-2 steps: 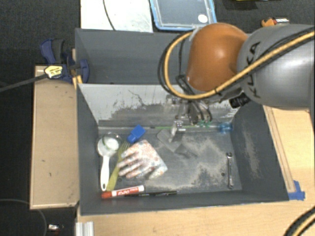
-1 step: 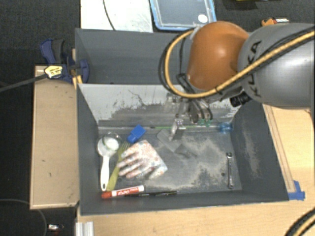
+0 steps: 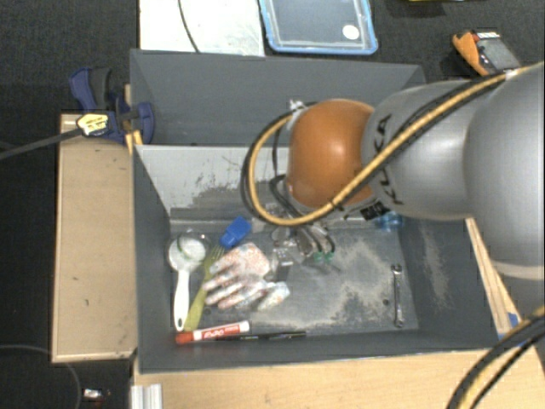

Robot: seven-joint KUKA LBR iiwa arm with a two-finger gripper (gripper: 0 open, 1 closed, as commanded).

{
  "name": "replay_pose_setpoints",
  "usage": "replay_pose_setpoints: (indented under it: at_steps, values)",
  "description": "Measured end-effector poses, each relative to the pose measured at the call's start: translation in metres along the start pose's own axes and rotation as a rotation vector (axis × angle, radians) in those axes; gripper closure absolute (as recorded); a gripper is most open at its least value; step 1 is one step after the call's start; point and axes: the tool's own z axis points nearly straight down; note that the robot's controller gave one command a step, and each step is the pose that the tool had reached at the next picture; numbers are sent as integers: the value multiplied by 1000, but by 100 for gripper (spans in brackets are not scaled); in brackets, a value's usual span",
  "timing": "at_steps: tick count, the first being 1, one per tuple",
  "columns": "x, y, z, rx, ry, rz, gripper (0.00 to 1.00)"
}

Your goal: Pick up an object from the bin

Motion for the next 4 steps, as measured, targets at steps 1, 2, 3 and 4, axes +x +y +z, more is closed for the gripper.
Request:
replay_pose_setpoints:
  at_steps: [1, 2, 3, 4]
  values:
    - [10, 18, -7, 1, -5, -43, 0]
    - [31, 24, 21, 0, 2, -130, 0]
    - [14, 16, 56, -2, -11, -97, 0]
    - [36, 19, 54, -2, -2, -232, 100]
